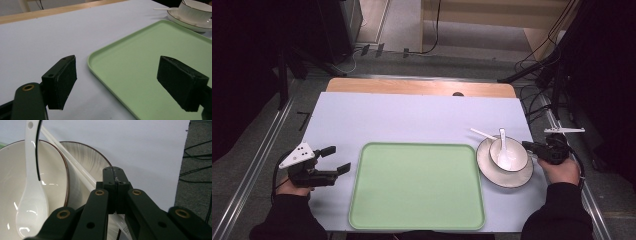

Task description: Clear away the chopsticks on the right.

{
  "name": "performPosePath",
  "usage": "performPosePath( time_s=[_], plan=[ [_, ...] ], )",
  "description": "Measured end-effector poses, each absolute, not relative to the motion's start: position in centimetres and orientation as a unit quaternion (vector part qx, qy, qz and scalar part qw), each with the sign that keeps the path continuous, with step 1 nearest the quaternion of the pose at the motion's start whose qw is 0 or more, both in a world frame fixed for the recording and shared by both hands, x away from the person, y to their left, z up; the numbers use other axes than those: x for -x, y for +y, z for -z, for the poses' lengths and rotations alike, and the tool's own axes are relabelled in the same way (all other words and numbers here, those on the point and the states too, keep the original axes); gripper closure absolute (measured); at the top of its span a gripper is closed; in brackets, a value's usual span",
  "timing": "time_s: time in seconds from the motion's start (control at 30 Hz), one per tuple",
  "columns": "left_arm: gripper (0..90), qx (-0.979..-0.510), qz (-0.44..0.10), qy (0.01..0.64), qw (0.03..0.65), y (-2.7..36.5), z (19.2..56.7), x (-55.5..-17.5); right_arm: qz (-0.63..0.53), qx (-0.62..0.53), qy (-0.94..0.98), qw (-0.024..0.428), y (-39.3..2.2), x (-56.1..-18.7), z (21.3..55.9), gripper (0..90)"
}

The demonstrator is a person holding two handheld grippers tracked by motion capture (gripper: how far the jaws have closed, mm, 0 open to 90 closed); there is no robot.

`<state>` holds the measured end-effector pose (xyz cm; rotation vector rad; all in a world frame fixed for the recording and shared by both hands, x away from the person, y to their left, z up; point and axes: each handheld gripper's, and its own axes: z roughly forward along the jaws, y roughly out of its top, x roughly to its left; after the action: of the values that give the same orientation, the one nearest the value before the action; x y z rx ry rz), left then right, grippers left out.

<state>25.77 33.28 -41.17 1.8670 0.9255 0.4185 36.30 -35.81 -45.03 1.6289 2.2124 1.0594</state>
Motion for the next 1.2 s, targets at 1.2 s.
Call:
performPosePath(
  time_s=[1.2],
  plan=[
    [16.3,-0.764,-0.173,0.38,0.493,33.1,41.2,-26.0,-0.36,-0.551,0.748,0.085,-36.4,-34.8,45.0,90.0]
  ],
)
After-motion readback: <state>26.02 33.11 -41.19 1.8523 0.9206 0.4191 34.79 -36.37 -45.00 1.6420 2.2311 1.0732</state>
